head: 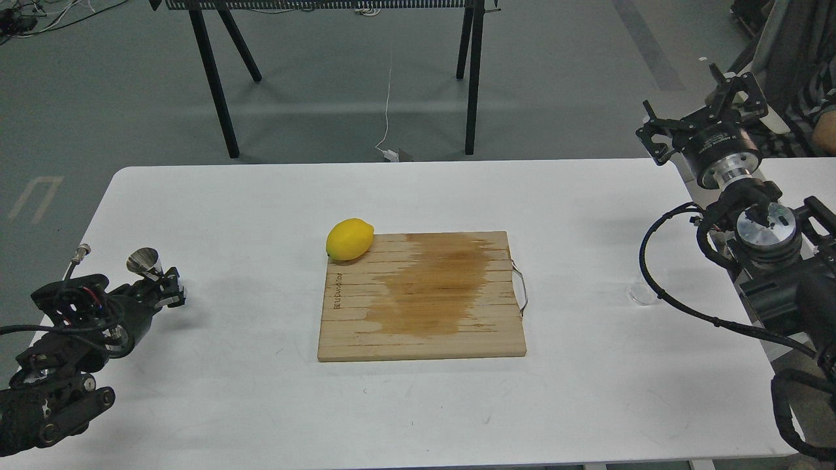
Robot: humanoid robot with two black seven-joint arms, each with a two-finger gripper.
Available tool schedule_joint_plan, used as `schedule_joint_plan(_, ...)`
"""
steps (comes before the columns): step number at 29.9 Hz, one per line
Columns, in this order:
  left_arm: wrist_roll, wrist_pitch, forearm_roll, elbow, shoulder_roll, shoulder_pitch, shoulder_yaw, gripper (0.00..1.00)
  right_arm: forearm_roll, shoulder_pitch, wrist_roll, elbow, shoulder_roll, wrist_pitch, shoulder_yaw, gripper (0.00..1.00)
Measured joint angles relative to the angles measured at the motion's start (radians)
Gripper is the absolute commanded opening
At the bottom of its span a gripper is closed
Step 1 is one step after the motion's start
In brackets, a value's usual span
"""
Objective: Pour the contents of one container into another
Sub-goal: 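Grasp the metal jigger with the left gripper and lift it, then carry the jigger over the cutting board with the left gripper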
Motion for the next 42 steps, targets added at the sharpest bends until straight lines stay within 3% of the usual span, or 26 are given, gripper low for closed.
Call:
schedule_joint_plan(12, -0.005, 0.042, 0.005, -0.053, 0.066, -0.002, -0.006, 0.00, 0.000, 0.001, 0.001, -0.001, -0.001, -0.002, 0.001, 0.99)
schedule_joint_plan(20, -0.004, 0.082, 0.058, -0.253, 0.239, -0.097, -0.007, 0.00, 0.000, 0.012, 0.002, -0.010, -0.002, -0.002, 0.000, 0.99)
schedule_joint_plan(27, 0.011, 0.077, 0.179, -0.512, 0.352, -0.260, -0.003, 0.00, -0.005, 0.012, -0.006, -0.065, 0.007, -0.002, -0.004, 0.99)
schedule_joint_plan(32, 0.032, 0.005, 0.295, -0.570, 0.308, -0.357, 0.003, 0.00, -0.005, 0.020, -0.006, -0.070, 0.002, -0.016, -0.037, 0.99)
schedule_joint_plan(42, 0.034, -0.191, 0.606, -0.566, 0.020, -0.383, 0.008, 0.00, -0.004, 0.029, -0.008, -0.070, -0.008, -0.032, -0.047, 0.99)
